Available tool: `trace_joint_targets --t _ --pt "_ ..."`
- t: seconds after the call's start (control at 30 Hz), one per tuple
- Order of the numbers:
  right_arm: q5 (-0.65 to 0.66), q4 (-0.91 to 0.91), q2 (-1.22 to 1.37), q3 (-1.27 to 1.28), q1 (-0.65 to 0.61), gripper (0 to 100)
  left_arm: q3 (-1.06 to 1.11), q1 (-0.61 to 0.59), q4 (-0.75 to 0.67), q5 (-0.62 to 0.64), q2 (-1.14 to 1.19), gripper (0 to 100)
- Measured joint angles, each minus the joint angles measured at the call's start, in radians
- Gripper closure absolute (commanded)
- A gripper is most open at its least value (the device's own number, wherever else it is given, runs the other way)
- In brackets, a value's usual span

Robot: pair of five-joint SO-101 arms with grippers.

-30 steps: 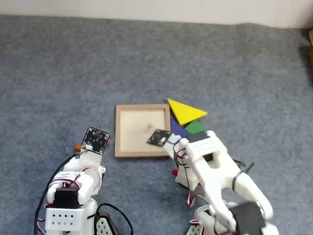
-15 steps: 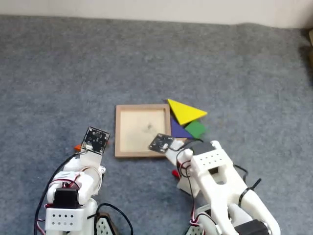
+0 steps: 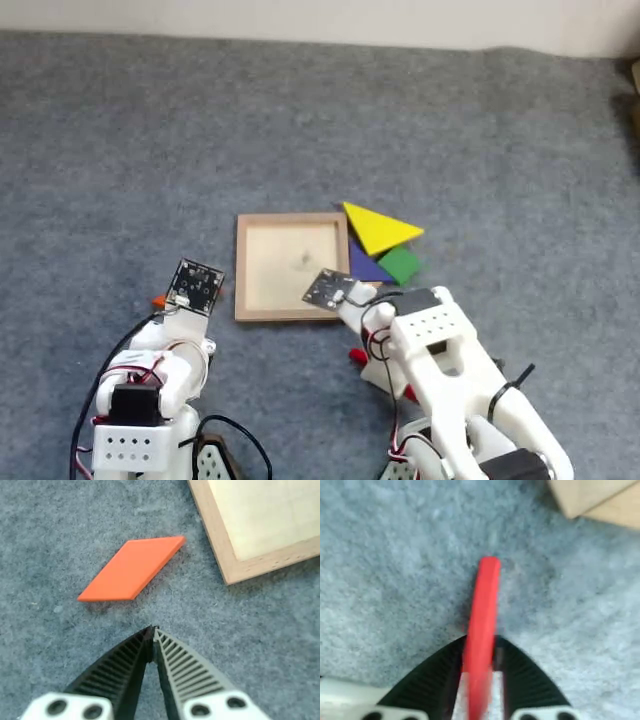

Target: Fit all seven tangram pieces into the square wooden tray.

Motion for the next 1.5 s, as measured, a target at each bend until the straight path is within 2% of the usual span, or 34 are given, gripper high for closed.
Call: trace_joint_targets --t 0.3,0.5,0.77,1.13,1.37,1.5 --pt "-0.023 0.069 0.0 -0.203 0.029 99.2 0.0 0.0 0.0 0.0 0.0 97" --pt "-0.25 0.072 0.0 -0.42 0.028 99.3 0.0 0.0 0.0 0.0 0.0 97" --pt "-0.577 -0.101 0.029 -0.531 -0.058 99.3 0.0 0.0 0.0 0.0 0.0 97" --pt "-0.792 -0.146 0.47 -0.798 -0.233 99.3 0.0 0.0 0.0 0.0 0.0 97" --pt "-0.953 -0.149 0.703 -0.984 -0.292 99.3 0.0 0.0 0.0 0.0 0.0 97" --pt "-0.977 -0.149 0.787 -1.053 -0.302 98.8 0.0 0.0 0.0 0.0 0.0 97"
